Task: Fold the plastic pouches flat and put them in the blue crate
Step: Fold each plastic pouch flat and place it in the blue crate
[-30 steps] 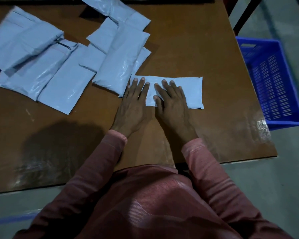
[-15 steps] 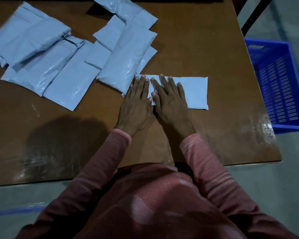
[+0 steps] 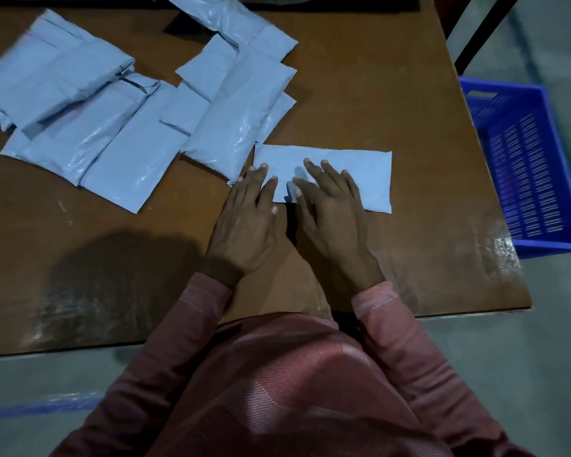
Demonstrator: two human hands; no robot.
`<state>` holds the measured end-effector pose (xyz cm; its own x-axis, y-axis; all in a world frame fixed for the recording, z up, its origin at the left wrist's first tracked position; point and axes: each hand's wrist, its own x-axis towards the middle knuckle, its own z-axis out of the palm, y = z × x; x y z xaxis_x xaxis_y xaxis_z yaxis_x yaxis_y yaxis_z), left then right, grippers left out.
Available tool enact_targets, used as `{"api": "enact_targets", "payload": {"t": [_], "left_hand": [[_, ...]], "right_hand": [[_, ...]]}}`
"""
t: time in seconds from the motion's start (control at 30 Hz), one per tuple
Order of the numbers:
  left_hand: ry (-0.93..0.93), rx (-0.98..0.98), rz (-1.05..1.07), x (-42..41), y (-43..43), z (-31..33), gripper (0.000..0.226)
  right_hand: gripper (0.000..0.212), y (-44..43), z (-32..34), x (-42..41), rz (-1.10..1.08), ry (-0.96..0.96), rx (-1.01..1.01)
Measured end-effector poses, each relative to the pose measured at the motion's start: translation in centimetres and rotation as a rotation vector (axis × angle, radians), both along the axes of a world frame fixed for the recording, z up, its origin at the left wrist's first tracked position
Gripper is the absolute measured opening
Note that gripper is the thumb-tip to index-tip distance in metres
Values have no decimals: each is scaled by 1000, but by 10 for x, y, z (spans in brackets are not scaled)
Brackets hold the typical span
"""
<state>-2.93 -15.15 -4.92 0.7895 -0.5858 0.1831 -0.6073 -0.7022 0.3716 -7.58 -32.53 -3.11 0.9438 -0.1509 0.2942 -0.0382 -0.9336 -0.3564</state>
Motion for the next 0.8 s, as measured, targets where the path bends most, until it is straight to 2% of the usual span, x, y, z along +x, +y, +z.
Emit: {"api": "enact_targets", "payload": {"t": [0.1,0.23,0.37,0.5,0.6,0.73,0.8], "left_hand": [[-24,-16,-17,-2,-4,7,47],[-33,31,-51,-8,-8,0,45],[-51,9,-54,3,-13,9,47],[-53,47,-76,20,-31,17,48],[-42,83,-89,35,-40,17,49],[-10,177,-117,46,-43,13,53],[-9,186,-121,45,-42,11,53]], "right_hand": [[27,-8,8,-12,-101,-173,1],[21,-24,-6,-24,-154,-51,2],[27,-36,3,-18,-108,-64,32],[30,-50,21,-7,-161,-85,9],[31,-65,32,0,-204,48,-42],[49,-85,33,2,-187,292,0],[57,-90,27,0,-149,356,1]]}}
